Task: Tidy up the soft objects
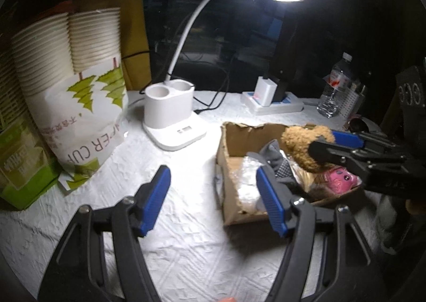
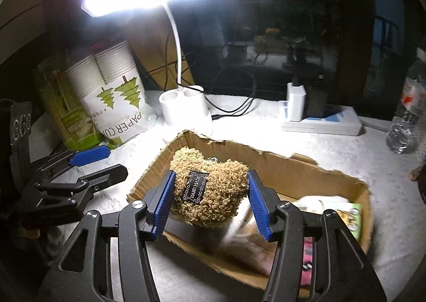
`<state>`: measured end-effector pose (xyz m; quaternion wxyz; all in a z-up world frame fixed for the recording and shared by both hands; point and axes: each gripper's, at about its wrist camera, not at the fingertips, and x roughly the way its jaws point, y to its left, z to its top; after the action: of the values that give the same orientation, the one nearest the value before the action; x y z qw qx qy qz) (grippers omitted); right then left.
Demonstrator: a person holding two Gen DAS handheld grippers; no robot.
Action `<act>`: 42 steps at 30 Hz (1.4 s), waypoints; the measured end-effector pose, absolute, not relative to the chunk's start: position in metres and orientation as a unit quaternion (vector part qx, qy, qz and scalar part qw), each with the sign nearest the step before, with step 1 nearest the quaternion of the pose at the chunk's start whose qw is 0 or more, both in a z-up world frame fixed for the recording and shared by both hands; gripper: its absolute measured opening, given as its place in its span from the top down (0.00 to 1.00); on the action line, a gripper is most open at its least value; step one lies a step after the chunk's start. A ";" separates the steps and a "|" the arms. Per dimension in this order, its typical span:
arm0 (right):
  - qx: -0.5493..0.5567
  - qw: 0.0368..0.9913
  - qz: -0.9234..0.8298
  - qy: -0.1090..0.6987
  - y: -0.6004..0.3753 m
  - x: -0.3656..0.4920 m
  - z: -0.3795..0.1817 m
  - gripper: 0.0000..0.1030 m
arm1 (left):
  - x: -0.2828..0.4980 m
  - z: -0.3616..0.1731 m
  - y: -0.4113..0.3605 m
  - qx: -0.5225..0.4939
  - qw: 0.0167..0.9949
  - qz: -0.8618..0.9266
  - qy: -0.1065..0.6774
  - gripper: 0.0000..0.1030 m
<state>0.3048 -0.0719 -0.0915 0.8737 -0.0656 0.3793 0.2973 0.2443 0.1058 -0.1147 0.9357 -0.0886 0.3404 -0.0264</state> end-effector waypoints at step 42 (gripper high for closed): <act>-0.062 0.897 0.270 0.346 -0.077 0.288 -0.079 0.28 | 0.216 -0.100 0.086 -0.094 0.944 -0.038 0.314 0.34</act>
<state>0.2876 -0.0772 -0.0791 0.8965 -0.0619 0.3459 0.2698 0.2161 0.0860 -0.0997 0.9439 -0.0943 0.3142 -0.0380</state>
